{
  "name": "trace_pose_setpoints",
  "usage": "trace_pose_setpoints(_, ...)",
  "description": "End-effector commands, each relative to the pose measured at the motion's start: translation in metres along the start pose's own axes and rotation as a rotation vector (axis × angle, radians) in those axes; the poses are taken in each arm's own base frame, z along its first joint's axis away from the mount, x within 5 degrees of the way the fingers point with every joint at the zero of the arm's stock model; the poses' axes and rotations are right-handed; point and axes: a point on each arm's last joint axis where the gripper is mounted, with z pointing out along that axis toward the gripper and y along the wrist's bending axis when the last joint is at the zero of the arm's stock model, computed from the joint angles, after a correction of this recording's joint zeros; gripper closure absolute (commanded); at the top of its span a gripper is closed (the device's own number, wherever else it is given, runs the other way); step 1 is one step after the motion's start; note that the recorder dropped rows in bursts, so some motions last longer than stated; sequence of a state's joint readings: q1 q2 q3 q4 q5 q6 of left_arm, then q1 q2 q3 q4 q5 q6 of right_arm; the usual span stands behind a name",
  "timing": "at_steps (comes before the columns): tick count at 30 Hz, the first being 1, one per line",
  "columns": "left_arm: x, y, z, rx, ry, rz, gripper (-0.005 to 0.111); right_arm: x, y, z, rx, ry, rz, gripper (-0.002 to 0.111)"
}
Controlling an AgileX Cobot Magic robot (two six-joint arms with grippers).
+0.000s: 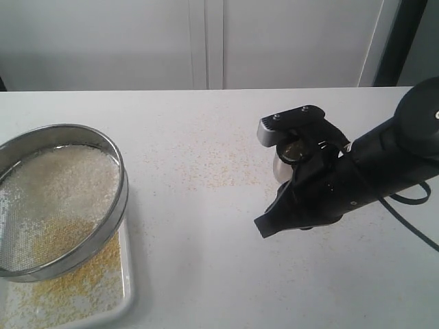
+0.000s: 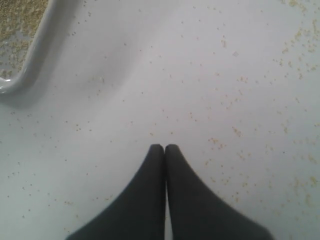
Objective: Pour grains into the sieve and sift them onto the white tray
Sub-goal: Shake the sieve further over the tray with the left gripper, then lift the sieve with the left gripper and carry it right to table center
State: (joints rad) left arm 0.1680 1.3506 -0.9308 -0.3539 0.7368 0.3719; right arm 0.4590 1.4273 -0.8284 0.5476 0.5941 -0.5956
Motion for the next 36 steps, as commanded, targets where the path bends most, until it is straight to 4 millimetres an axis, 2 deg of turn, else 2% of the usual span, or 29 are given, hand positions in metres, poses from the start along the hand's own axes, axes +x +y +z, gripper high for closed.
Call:
trace_pose_setpoints(1, 0.0, -0.007, -0.001, 0.06, -0.025, -0.016, 0.107, -0.001, 0.0, -0.001, 0.009, -0.014, -0.013, 0.108)
trace_pose_setpoints(5, -0.002, -0.014, 0.0, 0.102, -0.036, -0.03, 0.107, -0.002, -0.002, -0.001, 0.021, -0.03, -0.015, 0.108)
trace_pose_setpoints(10, -0.003, -0.048, 0.007, 0.159, -0.01, 0.117, 0.107, -0.007, -0.006, -0.004, 0.078, -0.078, -0.058, 0.108)
trace_pose_setpoints(13, -0.008, -0.065, 0.007, 0.185, -0.007, 0.175, 0.107, -0.009, -0.009, -0.016, 0.15, -0.115, -0.107, 0.108)
trace_pose_setpoints(18, -0.023, -0.089, 0.005, 0.232, 0.01, 0.238, 0.107, -0.008, -0.02, -0.047, 0.262, -0.145, -0.066, 0.108)
trace_pose_setpoints(22, -0.037, -0.109, 0.007, 0.237, 0.01, 0.28, 0.107, 0.001, -0.035, -0.063, 0.325, -0.083, -0.028, 0.108)
trace_pose_setpoints(28, -0.052, -0.135, 0.021, 0.269, 0.04, 0.314, 0.107, 0.006, -0.049, -0.067, 0.35, -0.065, 0.045, 0.108)
trace_pose_setpoints(31, -0.057, -0.15, 0.031, 0.28, 0.063, 0.36, 0.107, 0.007, -0.05, -0.068, 0.352, -0.067, 0.055, 0.108)
trace_pose_setpoints(36, -0.067, -0.162, 0.046, 0.24, 0.1, 0.371, 0.107, 0.006, -0.05, -0.068, 0.344, -0.078, 0.066, 0.108)
